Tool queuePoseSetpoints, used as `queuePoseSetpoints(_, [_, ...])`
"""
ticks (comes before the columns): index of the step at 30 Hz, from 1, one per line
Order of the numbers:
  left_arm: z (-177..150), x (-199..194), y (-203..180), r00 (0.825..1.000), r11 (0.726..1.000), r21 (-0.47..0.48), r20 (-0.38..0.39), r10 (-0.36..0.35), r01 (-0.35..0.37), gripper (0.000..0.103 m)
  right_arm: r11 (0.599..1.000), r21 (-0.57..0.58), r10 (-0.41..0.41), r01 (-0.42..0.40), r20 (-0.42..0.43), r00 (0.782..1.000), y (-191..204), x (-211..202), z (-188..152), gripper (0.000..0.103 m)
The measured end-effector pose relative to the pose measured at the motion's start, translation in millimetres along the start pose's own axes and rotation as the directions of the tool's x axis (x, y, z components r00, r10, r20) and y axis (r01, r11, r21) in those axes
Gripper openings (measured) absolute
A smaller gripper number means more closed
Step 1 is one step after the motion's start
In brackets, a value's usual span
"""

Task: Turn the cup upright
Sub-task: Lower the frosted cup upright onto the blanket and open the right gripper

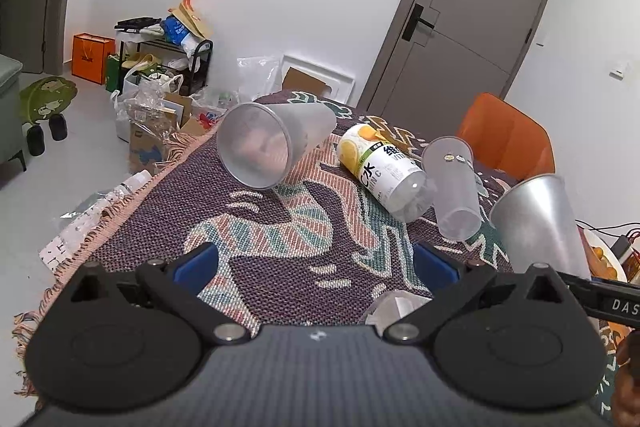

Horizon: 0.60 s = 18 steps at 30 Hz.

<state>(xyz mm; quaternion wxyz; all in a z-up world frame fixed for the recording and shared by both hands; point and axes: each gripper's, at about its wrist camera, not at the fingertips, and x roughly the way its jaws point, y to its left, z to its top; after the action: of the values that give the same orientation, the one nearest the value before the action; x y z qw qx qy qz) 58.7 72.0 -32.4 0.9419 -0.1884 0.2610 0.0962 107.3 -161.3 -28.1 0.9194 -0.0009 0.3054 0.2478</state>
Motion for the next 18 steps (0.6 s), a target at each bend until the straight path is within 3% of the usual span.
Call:
queuePoseSetpoints(9, [-1.0, -6.8, -4.5, 1.000, 1.000, 0.022, -0.004, -0.002, 0.002, 0.103, 0.999, 0.049, -0.018, 0.018, -0.009, 1.000, -8.7, -0.7, -4.1, 0.069])
queuePoseSetpoints(18, [-3.9, -14.2, -8.4, 1.000, 0.999, 0.040, 0.000, -0.006, 0.006, 0.103, 1.000, -0.002, 0.012, -0.012, 0.007, 1.000, 7.2, -14.6, -11.2, 0.065])
